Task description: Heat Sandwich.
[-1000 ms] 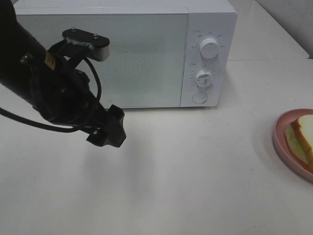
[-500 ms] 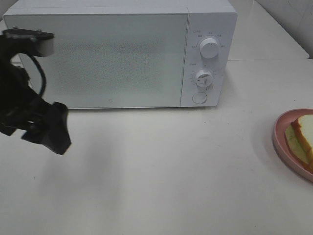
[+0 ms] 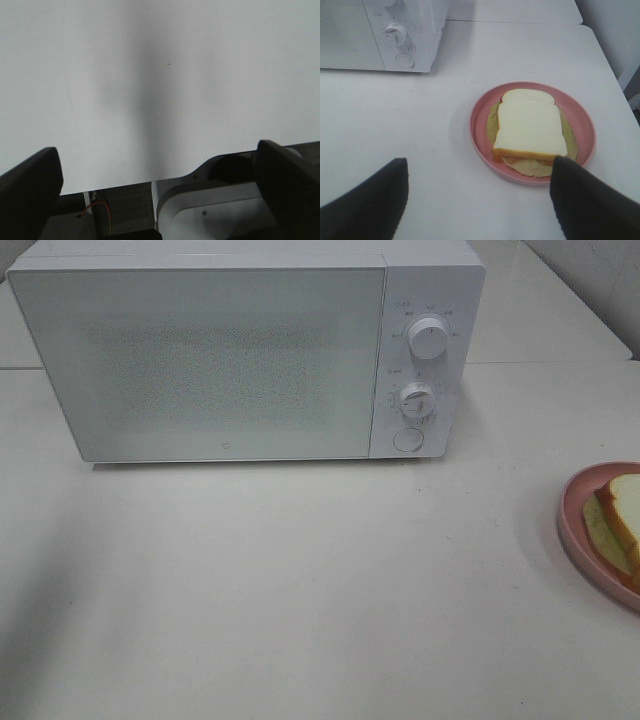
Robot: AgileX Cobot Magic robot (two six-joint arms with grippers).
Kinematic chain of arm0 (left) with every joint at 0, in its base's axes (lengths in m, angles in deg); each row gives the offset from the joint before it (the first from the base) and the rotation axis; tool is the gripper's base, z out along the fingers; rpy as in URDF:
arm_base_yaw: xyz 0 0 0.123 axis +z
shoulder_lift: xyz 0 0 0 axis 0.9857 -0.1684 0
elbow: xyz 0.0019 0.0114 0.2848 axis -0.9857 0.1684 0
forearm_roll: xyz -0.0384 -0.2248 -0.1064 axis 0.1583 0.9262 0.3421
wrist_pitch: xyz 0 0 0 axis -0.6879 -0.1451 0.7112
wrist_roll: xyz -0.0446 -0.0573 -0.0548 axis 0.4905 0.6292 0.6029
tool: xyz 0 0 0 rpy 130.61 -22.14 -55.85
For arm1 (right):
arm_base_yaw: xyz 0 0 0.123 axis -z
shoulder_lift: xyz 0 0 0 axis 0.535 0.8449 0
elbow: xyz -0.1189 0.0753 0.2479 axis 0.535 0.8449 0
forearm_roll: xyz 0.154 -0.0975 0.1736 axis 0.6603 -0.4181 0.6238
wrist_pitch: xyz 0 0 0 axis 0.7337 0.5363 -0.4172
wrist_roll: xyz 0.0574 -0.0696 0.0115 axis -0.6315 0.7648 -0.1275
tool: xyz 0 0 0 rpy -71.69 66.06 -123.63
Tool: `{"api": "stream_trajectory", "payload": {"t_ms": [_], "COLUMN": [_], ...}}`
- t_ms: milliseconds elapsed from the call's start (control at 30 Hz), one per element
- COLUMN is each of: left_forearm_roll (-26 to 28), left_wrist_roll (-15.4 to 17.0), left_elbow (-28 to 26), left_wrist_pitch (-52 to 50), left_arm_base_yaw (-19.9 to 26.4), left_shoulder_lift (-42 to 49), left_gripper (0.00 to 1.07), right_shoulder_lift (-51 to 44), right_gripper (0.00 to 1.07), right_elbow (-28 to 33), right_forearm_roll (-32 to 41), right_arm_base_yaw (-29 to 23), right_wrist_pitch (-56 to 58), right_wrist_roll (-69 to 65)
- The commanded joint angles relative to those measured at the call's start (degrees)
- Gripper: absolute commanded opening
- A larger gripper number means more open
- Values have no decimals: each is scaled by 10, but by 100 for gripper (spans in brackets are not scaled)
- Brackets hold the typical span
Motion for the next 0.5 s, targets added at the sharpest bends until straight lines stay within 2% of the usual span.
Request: {"api": "stream_trajectory", "payload": {"t_ms": [33,267,400,500], "left_forearm_roll": [-9,-22,-22,-22], "left_wrist_roll": [0,0,0,0], "left_elbow": [20,87,167,189], "left_wrist_pitch": [52,50,16,7], "left_arm_base_yaw": [20,23,23,23], "left_shoulder_lift": [52,149,273,313], "left_gripper": [100,100,100,100], "right_shoulder_lift": [-15,-15,-15,-15], "right_gripper": [75,75,75,75], "right_elbow": [1,1,1,1], "right_forearm_roll": [2,2,2,2], "right_arm_base_yaw": [5,5,5,5], "right_wrist_pitch": [-6,-6,-6,-6], "right_wrist_roll": [3,3,3,3]}}
